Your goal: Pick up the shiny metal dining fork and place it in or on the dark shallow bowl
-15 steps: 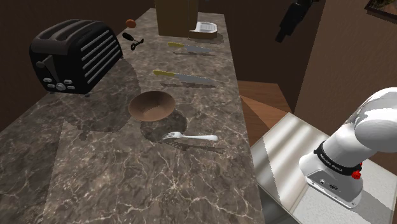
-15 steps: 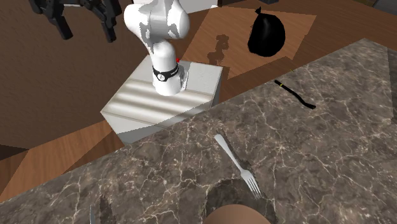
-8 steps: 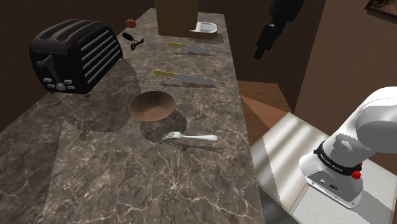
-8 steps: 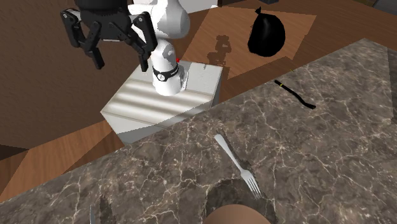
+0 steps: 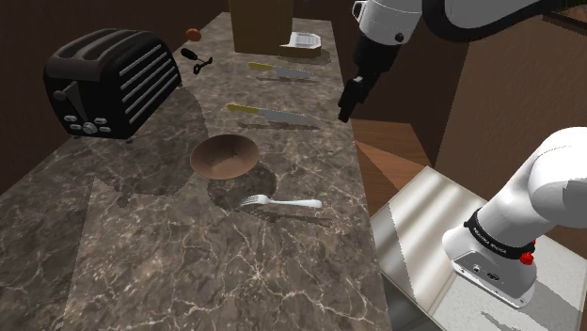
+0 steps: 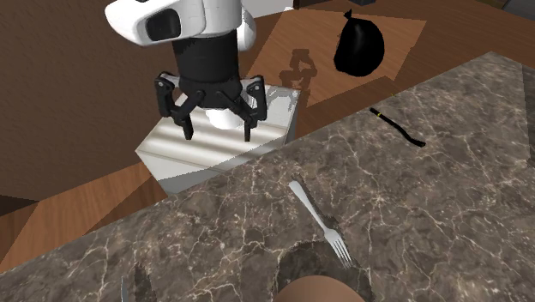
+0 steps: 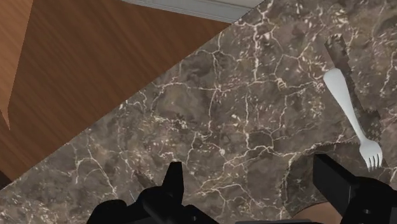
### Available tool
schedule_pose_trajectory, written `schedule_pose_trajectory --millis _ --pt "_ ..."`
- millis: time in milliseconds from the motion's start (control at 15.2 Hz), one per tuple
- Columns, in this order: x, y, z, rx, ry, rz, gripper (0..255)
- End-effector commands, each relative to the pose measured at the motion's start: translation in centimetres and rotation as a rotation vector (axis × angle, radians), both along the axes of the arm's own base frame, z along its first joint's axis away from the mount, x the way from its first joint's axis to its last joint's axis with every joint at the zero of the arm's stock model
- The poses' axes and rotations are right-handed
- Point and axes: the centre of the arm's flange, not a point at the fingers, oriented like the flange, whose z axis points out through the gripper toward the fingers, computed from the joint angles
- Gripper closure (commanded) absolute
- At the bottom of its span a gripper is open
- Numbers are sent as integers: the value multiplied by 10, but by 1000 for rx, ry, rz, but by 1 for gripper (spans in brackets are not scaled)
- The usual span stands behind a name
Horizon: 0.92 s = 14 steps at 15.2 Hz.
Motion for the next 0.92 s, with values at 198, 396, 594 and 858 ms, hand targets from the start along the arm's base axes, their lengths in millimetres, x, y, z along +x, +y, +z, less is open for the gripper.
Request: schedule_pose_trajectory --millis 198,396,594,858 --pt "8 59 -38 -13 -3 38 0" --pt "12 92 -60 -21 -3 61 0" --pt "15 125 -83 -29 -4 83 0" --pt "18 168 -114 -41 -5 113 0"
